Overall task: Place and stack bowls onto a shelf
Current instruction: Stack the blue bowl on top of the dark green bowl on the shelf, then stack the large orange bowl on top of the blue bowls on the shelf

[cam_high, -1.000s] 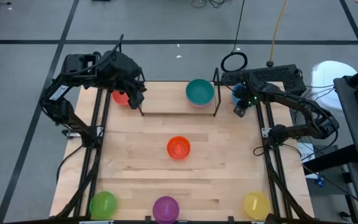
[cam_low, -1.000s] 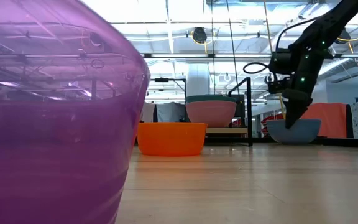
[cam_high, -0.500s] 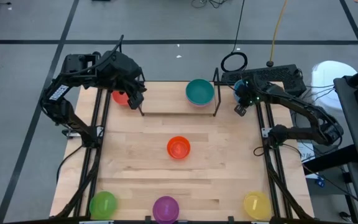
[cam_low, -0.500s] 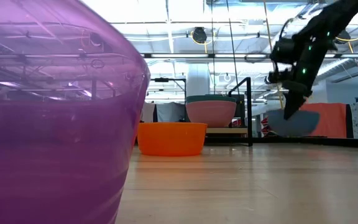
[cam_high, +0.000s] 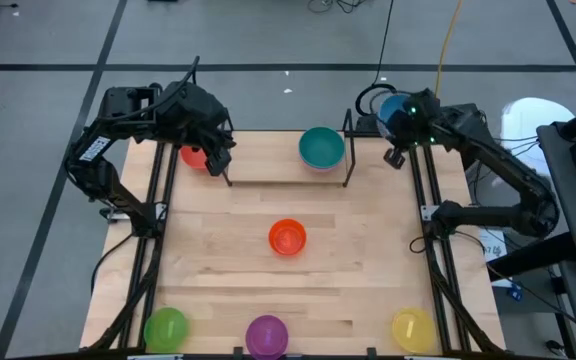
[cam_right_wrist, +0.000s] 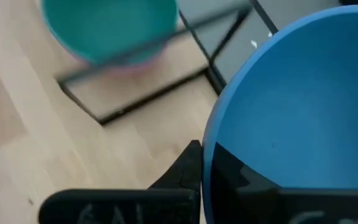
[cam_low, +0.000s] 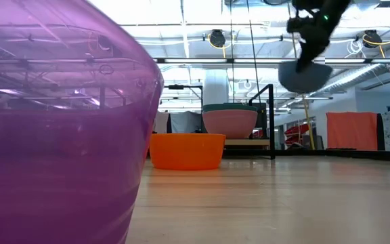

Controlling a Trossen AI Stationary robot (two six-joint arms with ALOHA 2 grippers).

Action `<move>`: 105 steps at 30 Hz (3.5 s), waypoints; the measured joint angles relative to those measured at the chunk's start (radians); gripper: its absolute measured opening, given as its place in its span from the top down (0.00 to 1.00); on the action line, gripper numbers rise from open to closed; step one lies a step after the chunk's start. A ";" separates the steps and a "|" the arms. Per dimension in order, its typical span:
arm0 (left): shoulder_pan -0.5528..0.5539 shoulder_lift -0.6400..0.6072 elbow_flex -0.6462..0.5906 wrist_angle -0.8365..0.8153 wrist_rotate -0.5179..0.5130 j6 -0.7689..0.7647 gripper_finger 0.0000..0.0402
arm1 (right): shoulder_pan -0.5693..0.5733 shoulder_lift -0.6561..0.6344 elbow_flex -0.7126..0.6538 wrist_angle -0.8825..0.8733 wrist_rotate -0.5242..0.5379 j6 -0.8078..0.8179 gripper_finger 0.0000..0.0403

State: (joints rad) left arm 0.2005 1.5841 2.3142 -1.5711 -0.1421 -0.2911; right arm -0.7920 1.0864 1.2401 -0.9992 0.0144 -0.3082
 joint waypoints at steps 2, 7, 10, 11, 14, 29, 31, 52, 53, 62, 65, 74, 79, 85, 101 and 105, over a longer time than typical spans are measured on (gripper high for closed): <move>0.000 0.000 0.000 0.000 0.000 0.000 0.82 | 0.027 0.037 0.060 -0.017 -0.040 0.009 1.00; 0.000 0.000 0.000 0.000 0.000 0.000 0.82 | 0.134 0.152 0.163 -0.025 -0.094 0.004 1.00; 0.000 0.000 0.000 0.000 0.000 0.000 0.82 | 0.204 0.227 0.218 -0.026 -0.094 -0.020 1.00; 0.000 0.000 0.000 0.000 0.000 0.000 0.82 | 0.226 0.251 0.236 -0.023 -0.094 -0.026 1.00; 0.000 0.000 0.000 0.000 0.000 0.000 0.82 | 0.286 0.326 0.280 -0.022 -0.094 -0.050 1.00; 0.000 0.000 0.000 0.000 0.000 -0.002 0.82 | 0.320 0.601 0.302 0.054 -0.149 -0.165 1.00; 0.000 0.000 0.000 0.000 0.000 -0.002 0.82 | 0.314 0.609 0.301 0.065 -0.149 -0.183 1.00; 0.000 0.000 -0.006 0.001 -0.023 -0.006 0.82 | 0.317 0.605 0.300 0.120 -0.146 -0.225 0.73; 0.000 -0.001 -0.014 0.000 -0.042 -0.011 0.82 | 0.320 0.600 0.300 0.121 -0.146 -0.232 0.72; 0.031 -0.012 -0.120 0.001 -0.184 -0.086 0.82 | 0.362 0.443 0.300 0.201 -0.142 -0.257 0.69; 0.059 -0.016 -0.167 0.000 -0.259 -0.093 0.82 | 0.368 0.379 0.300 0.220 -0.142 -0.254 0.69; 0.258 -0.113 -0.383 -0.001 -0.285 -0.185 0.82 | 0.369 0.252 0.300 0.217 -0.132 -0.176 0.69; 0.351 -0.212 -0.553 0.000 -0.273 -0.249 0.82 | 0.369 0.226 0.300 0.210 -0.115 -0.175 0.69; 0.408 -0.327 -0.766 -0.001 -0.240 -0.393 0.82 | 0.369 0.218 0.300 0.209 -0.116 -0.175 0.69; 0.503 -0.400 -1.273 0.335 -0.200 -0.786 0.82 | 0.369 0.219 0.300 0.209 -0.116 -0.202 0.69; 0.537 -0.400 -1.365 0.492 -0.177 -0.819 0.82 | 0.369 0.219 0.300 0.209 -0.118 -0.202 0.69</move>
State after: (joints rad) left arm 0.7371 1.1843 0.9496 -1.0794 -0.3191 -1.1101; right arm -0.4232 1.3052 1.5402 -0.7906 -0.1036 -0.5102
